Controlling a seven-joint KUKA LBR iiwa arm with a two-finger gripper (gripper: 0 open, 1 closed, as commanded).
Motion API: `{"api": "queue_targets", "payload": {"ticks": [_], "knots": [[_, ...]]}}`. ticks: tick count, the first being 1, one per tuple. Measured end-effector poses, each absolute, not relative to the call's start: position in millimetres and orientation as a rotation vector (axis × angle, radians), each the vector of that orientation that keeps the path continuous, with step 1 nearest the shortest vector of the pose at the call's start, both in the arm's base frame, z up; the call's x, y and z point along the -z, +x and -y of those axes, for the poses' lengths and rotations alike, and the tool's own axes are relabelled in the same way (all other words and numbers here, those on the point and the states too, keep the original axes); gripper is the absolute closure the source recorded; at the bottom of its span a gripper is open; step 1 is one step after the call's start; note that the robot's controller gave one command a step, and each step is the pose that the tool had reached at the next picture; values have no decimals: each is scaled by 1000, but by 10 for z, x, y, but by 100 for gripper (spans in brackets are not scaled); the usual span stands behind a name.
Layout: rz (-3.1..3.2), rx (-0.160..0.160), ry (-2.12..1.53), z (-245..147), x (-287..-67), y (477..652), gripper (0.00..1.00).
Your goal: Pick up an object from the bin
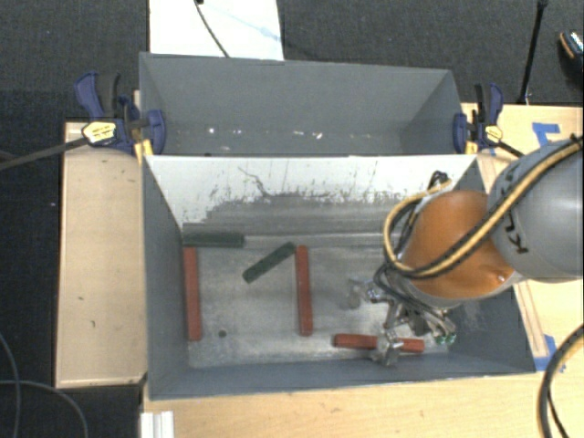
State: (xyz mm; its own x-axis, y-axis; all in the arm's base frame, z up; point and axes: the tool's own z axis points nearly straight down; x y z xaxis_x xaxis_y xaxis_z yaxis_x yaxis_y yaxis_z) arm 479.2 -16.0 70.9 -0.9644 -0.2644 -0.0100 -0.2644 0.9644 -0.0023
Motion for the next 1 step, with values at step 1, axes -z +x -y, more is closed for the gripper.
{"api": "queue_targets", "payload": {"ticks": [1], "knots": [[-3101,1,-417,156,-727,4824,0]]}}
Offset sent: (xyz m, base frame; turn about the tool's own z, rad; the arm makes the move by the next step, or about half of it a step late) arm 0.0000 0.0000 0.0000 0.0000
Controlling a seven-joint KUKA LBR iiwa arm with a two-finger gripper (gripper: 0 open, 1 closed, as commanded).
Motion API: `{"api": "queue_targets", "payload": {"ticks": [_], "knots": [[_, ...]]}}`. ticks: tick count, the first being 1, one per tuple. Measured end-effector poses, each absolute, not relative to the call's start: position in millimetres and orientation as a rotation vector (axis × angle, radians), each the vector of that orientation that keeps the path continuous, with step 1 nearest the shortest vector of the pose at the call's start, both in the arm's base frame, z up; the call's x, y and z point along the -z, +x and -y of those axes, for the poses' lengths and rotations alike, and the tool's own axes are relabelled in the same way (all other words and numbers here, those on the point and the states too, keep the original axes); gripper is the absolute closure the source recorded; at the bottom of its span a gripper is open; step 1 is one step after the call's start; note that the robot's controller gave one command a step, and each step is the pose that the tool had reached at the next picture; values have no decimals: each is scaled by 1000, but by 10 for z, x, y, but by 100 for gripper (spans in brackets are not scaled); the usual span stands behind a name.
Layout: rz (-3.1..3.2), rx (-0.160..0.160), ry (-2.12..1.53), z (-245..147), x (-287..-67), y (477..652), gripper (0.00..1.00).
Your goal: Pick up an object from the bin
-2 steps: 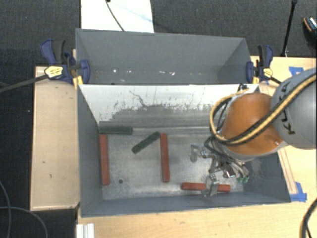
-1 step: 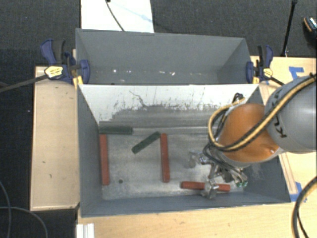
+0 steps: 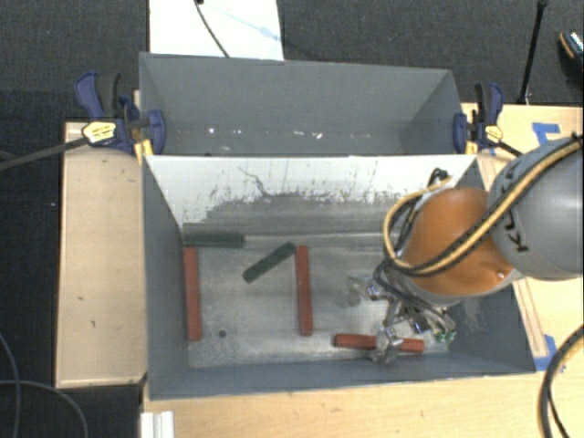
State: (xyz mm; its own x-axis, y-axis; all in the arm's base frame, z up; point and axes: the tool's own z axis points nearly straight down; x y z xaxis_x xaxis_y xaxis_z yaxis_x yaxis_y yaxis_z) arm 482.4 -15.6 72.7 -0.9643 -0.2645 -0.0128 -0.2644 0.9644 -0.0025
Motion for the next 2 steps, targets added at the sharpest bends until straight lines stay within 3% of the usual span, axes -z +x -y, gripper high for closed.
{"api": "queue_targets", "payload": {"ticks": [1,2], "knots": [[-3108,0,-419,157,-711,4799,100],[-3107,1,-419,155,-1038,4811,100]]}}
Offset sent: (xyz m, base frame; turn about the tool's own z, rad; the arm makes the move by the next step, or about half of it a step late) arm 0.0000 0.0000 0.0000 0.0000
